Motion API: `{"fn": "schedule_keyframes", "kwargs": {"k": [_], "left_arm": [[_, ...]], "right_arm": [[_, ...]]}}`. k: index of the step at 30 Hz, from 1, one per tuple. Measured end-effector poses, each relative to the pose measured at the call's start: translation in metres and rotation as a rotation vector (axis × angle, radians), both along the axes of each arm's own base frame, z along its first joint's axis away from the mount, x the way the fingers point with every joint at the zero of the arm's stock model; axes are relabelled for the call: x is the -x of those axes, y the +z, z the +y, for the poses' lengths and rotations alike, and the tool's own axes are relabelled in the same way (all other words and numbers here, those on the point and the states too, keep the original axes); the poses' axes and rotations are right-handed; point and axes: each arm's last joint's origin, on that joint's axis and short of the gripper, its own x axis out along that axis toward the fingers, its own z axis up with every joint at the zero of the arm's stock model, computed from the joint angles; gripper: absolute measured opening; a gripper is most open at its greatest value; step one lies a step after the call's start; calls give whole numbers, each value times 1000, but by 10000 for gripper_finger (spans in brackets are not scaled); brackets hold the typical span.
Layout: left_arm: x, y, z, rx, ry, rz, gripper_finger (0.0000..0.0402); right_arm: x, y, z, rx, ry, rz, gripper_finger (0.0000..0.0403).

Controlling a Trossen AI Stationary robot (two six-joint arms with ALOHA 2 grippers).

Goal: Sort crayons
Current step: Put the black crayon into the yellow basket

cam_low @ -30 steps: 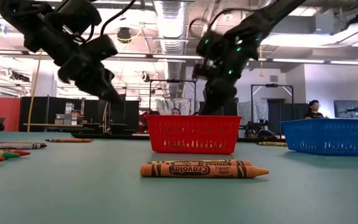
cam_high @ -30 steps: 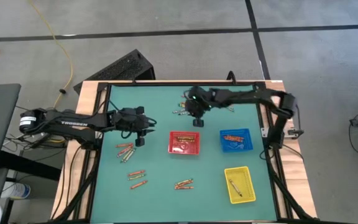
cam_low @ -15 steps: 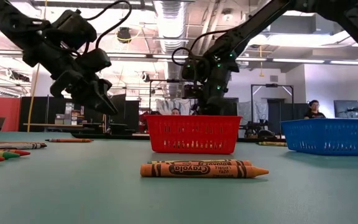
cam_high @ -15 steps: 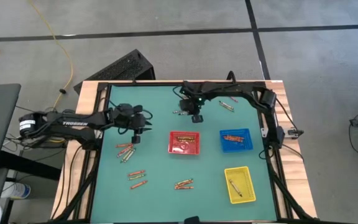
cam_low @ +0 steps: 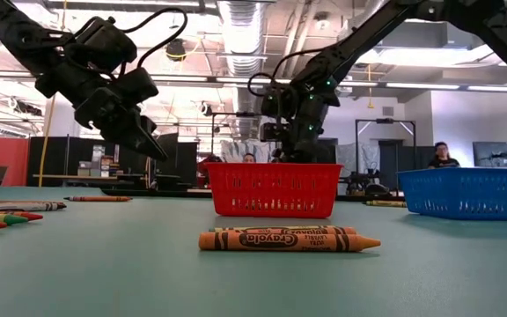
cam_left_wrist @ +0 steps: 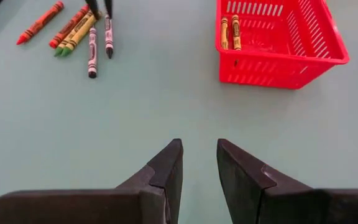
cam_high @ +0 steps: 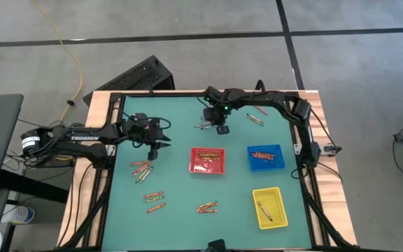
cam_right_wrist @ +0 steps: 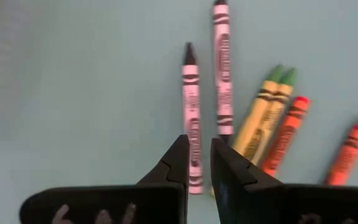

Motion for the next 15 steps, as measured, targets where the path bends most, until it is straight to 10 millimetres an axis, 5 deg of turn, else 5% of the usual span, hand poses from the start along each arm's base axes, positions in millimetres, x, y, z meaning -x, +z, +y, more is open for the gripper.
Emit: {"fn": "schedule_keyframes", "kwargs": {"k": [15], "left_arm": [[-1,1,0,16,12,-11,88]], "right_arm": [[11,-23,3,-25,-43,5,60]]}}
